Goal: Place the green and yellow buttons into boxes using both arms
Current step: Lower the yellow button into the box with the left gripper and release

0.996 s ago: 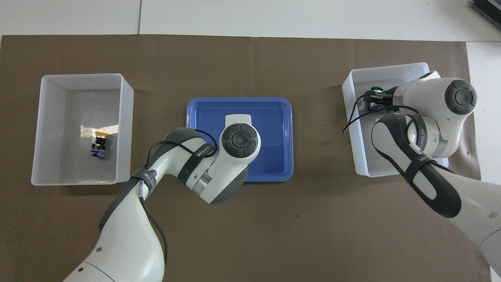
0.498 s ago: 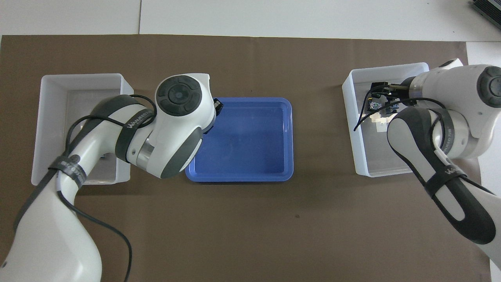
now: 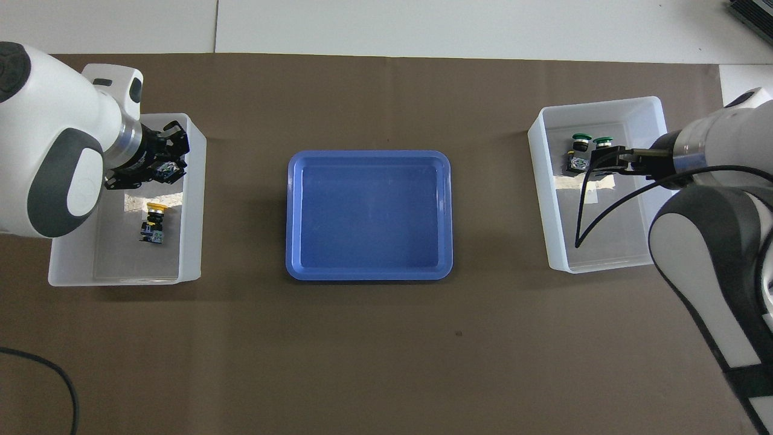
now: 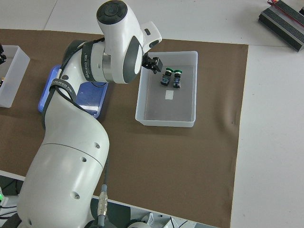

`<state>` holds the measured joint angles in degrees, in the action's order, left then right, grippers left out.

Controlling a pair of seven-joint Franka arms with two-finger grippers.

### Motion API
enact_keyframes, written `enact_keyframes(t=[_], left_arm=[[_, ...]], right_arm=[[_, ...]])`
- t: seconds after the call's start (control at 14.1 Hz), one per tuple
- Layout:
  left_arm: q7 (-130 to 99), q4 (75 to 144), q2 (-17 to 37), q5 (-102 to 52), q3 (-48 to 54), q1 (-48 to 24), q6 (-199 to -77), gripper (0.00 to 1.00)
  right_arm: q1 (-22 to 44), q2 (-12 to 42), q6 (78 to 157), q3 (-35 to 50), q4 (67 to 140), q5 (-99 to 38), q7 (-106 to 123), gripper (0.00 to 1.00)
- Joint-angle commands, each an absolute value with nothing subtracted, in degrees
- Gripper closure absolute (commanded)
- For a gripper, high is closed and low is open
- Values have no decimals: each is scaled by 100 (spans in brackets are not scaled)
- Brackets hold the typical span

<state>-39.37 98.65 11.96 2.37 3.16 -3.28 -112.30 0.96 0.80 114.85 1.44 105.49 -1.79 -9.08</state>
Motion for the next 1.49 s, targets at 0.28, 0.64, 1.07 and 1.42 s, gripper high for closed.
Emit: enact_keyframes(t=[0.28, 0.64, 1.07, 1.42], left_arm=[[-1804, 11435, 992, 149, 352, 456, -13095, 100], [-1056, 11584, 1177, 333, 334, 553, -13350, 100], [-861, 11575, 1714, 888, 343, 765, -13922, 47], [-809, 11190, 1591, 888, 351, 712, -13397, 0]], right_arm=[[70, 0, 9775, 176, 9520, 157, -72, 0], [88, -105, 9581, 220, 9571, 246, 114, 0], [202, -176, 9589, 281, 9703, 150, 229, 0], [193, -114, 9580, 360, 9554, 184, 185, 0]])
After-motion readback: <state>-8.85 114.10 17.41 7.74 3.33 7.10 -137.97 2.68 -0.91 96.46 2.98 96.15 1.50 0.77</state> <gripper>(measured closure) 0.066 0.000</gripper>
